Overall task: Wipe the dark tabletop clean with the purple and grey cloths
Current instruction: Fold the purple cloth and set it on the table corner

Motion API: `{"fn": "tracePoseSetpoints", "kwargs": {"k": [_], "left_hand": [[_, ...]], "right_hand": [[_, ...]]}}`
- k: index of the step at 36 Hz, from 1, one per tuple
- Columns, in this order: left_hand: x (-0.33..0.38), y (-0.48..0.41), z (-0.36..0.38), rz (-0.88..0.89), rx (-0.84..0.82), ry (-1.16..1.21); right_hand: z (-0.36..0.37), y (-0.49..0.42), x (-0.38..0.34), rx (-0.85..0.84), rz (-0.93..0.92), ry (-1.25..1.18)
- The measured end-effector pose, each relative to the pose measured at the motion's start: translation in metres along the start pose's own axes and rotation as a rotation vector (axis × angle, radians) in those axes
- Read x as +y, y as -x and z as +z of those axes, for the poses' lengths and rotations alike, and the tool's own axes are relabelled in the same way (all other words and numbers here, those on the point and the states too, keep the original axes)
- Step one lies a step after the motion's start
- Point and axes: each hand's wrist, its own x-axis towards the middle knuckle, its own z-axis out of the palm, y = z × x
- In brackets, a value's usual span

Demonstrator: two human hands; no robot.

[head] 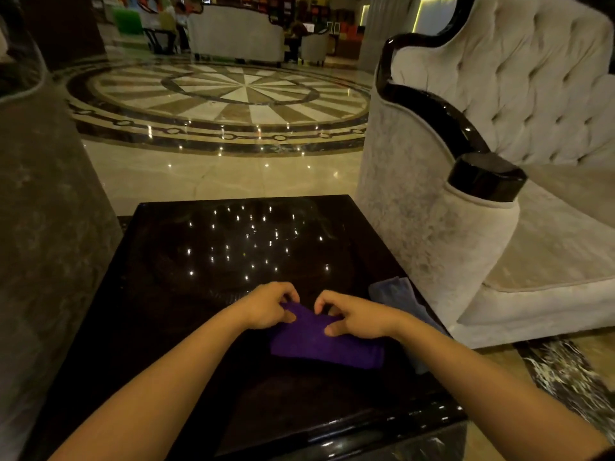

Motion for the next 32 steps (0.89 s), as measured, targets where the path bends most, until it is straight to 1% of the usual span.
{"fn": "tracePoseSetpoints", "kwargs": {"k": [3, 5, 6, 9, 11, 12, 15, 18, 20, 25, 27, 30, 32], "left_hand": [[0.004, -0.01, -0.009, 0.04, 0.227, 0.078], [0.003, -0.014, -0.016, 0.045, 0.349, 0.111], [0.0, -0.014, -0.019, 0.037, 0.391, 0.083], [-0.016, -0.013, -0.024, -0.027, 0.454, -0.094], [-0.031, -0.009, -0.023, -0.094, 0.444, -0.249], [-0.038, -0.006, -0.021, -0.13, 0.43, -0.318], [-0.058, 0.002, -0.017, -0.228, 0.374, -0.444], [-0.073, 0.008, -0.013, -0.295, 0.308, -0.502], [-0.08, 0.011, -0.012, -0.321, 0.26, -0.52], [-0.087, 0.013, -0.007, -0.358, 0.19, -0.512], [-0.088, 0.013, -0.006, -0.359, 0.188, -0.509], [-0.089, 0.014, -0.006, -0.354, 0.195, -0.506], [-0.089, 0.014, -0.006, -0.35, 0.203, -0.5]], "right_hand": [[-0.027, -0.006, 0.008, 0.115, 0.014, -0.169], [-0.048, -0.013, 0.013, 0.243, 0.033, -0.272], [-0.058, -0.017, 0.017, 0.318, 0.042, -0.301], [-0.092, -0.038, 0.029, 0.569, 0.059, -0.32], [-0.109, -0.054, 0.039, 0.721, 0.108, -0.24], [-0.114, -0.06, 0.043, 0.766, 0.15, -0.194], [-0.115, -0.076, 0.056, 0.79, 0.276, -0.092], [-0.1, -0.086, 0.071, 0.681, 0.397, 0.084], [-0.092, -0.088, 0.079, 0.637, 0.441, 0.161], [-0.09, -0.079, 0.084, 0.606, 0.509, 0.29], [-0.09, -0.072, 0.082, 0.633, 0.5, 0.252], [-0.087, -0.057, 0.079, 0.766, 0.377, 0.136], [-0.083, -0.041, 0.079, 0.809, 0.306, 0.101]]}}
